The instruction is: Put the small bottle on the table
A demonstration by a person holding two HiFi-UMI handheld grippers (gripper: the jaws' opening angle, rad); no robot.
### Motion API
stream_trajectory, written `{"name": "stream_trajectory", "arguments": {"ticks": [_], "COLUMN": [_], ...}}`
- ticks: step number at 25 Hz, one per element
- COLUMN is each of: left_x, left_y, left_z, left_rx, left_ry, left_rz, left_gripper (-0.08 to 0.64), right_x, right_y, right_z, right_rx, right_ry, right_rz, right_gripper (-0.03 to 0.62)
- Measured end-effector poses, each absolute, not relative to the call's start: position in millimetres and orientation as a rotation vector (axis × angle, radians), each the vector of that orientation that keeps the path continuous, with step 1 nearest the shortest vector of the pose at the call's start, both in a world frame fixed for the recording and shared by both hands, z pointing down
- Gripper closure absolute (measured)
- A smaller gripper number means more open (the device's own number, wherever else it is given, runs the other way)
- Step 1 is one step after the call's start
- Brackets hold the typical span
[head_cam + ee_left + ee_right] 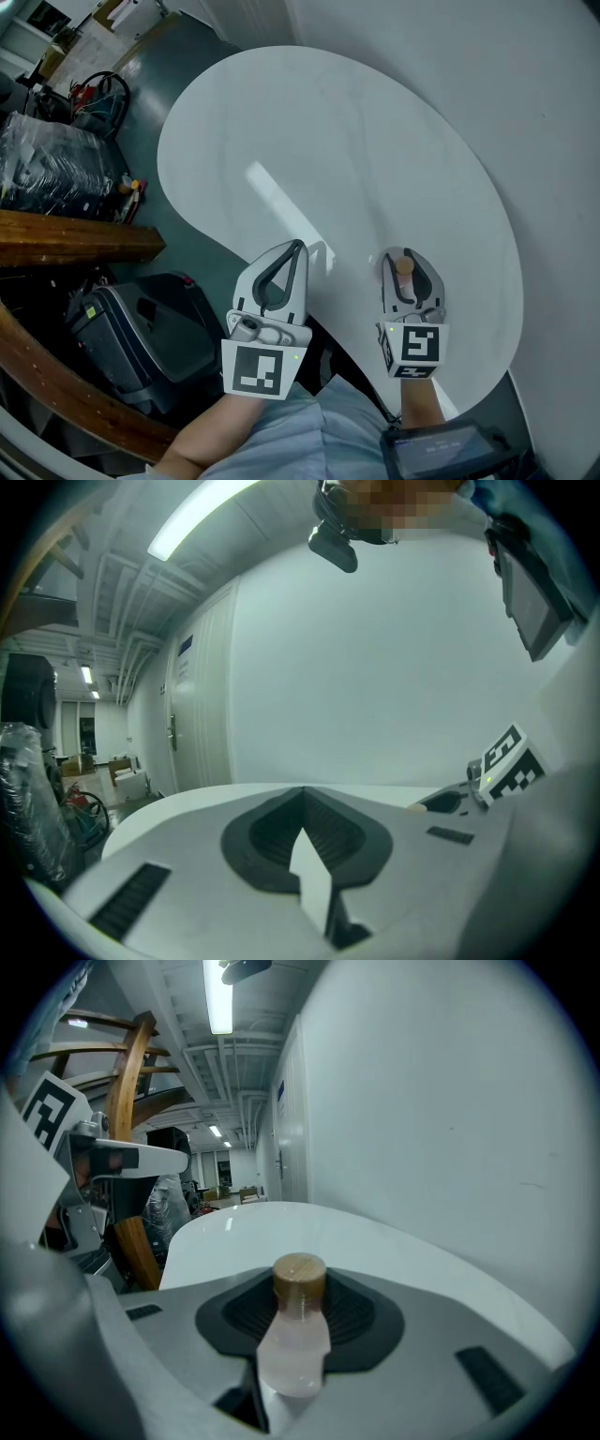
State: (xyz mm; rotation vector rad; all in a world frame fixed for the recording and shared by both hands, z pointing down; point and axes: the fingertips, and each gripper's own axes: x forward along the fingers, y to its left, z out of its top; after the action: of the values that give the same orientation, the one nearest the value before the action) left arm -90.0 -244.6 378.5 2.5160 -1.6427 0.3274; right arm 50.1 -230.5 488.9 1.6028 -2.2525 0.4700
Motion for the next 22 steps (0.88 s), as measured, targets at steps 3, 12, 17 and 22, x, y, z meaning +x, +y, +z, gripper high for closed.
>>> {"name": "stream_trajectory", "arguments": {"ticks": [3,12,17,22], "left_x": [-88,-82,-77,-80], "left_y": [-247,-249,-248,-245], "left_z": [381,386,389,386], "left_rx": [2.517,2.510,2.511,2.512], "left_ry": [-1.636,-1.621,-1.618,-1.622], "left_rz": [0.337,0.364,0.366,0.366], "left_gripper": [0.560,0.560,0.560,0.560], "right_x": [51,53,53,49], "right_y": [-231,-230,-229,-222], "right_z": [495,504,506,505], "right_rx": [1.604,1.597,1.585,1.583], "right_ry": [-2.246,-2.243,-2.262,-2.262], "right_rz": [0.476,0.488,0.478,0.454], "right_gripper": [0.465,0.465,0.465,0.464]}}
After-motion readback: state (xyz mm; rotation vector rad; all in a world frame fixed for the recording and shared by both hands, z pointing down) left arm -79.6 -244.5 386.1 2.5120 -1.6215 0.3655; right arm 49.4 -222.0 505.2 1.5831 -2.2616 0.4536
